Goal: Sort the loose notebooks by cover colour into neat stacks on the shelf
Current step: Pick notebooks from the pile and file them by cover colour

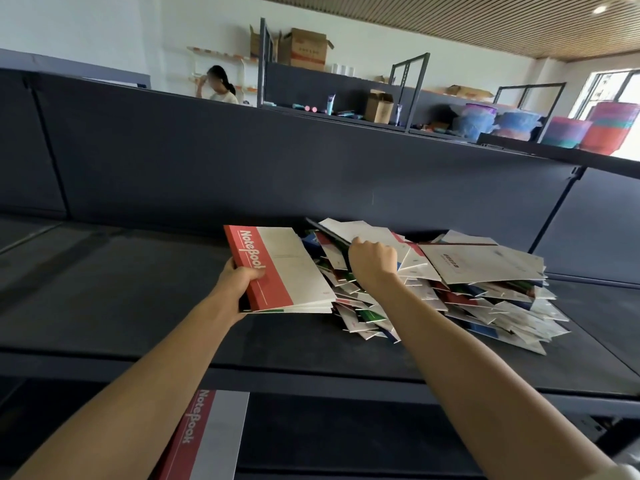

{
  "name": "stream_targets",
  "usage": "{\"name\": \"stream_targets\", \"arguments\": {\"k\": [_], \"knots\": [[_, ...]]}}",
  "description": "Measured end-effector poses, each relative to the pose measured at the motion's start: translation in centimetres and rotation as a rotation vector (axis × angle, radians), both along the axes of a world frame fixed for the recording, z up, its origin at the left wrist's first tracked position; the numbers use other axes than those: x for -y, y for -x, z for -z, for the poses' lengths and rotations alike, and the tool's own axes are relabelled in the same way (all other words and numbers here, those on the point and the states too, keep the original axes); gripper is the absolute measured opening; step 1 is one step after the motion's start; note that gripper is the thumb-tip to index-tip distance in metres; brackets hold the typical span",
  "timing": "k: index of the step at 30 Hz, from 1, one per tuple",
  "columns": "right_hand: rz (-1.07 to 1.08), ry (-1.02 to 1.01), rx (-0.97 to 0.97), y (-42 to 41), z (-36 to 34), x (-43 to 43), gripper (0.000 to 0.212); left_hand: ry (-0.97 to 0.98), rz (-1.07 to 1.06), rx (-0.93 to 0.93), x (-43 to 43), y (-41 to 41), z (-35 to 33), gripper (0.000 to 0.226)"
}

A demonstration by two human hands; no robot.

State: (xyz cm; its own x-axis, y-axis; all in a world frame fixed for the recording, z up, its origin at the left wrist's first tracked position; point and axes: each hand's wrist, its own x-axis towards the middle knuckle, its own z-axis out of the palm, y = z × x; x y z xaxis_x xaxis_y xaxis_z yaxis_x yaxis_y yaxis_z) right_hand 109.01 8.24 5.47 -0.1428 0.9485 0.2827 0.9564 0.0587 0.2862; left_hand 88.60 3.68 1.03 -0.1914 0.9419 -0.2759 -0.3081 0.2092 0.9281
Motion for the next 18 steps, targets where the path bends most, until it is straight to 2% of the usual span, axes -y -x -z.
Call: {"name": "stream_targets", "arguments": {"k": [4, 6, 9, 12, 15, 18], "knots": [[-0.082, -0.056, 0.009, 3.1, -1.5, 1.1, 0.029, -0.025, 0.017, 0.03, -0.4, 0.1, -0.2, 0.064], [-0.198, -0.06, 0.076, 6.4, -1.6, 2.5, 0.038, -0.067, 0.008, 0.052, -0.3, -0.5, -0.6, 0.058], [-0.335, -0.01, 0.14, 11.1, -1.2, 5.1, 0.03, -0.123, 0.06, 0.189, -0.4, -0.9, -1.5, 0.044], [-0.379, 0.057, 0.057, 12.8, -1.3, 5.9, 0.03, -0.071, 0.058, -0.017, -0.9, 0.2, -1.8, 0.043], [-0.257, 0.06, -0.231, 11.1, -1.4, 4.1, 0.029, -0.036, 0.082, -0.058, -1.7, 1.8, -1.0, 0.053], [0.108, 0.114, -0.31, 7.5, -0.5, 1.0, 0.047, -0.021, 0.103, -0.051, -1.8, 2.5, -0.5, 0.053]]}}
